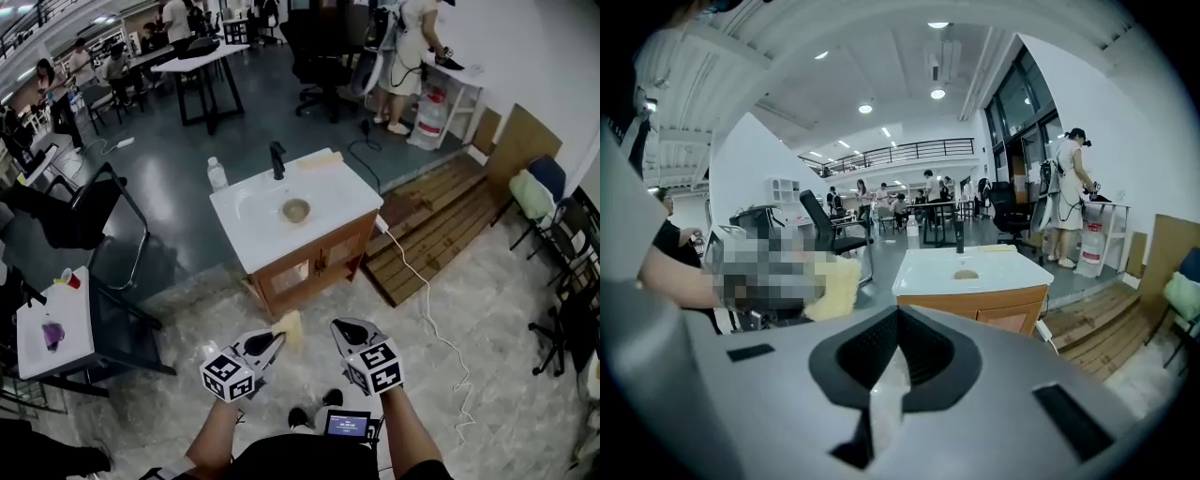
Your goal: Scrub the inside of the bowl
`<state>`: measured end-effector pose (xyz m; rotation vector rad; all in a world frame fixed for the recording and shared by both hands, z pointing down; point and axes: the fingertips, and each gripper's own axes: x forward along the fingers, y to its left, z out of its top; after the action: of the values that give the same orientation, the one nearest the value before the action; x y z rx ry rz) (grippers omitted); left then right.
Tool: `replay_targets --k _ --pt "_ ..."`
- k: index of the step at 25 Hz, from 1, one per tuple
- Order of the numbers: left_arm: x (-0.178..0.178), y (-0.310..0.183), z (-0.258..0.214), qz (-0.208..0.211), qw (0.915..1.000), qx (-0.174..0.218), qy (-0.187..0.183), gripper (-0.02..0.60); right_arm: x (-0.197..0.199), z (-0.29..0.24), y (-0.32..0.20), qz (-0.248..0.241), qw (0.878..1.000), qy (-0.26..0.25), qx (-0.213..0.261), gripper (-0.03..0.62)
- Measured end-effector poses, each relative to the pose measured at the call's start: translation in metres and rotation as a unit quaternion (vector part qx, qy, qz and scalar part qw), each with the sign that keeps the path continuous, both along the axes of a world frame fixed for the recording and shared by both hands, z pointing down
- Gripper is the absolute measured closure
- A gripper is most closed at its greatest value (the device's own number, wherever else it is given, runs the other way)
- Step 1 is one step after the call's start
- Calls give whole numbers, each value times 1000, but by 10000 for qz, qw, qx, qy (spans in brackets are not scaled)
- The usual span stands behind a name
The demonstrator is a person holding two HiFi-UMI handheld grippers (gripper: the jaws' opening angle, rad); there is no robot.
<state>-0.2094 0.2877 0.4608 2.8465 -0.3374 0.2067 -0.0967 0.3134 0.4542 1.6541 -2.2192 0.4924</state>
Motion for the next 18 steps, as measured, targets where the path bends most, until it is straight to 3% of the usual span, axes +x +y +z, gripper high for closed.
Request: replay_targets --k 9,18 --pt "28 -58 6 -133 9999 -56 -36 565 26 13 -60 -149 9997 -186 -12 585" --pt "86 -131 -4 -446 9989 39 -133 565 80 11 -136 -495 9983 -312 63 586"
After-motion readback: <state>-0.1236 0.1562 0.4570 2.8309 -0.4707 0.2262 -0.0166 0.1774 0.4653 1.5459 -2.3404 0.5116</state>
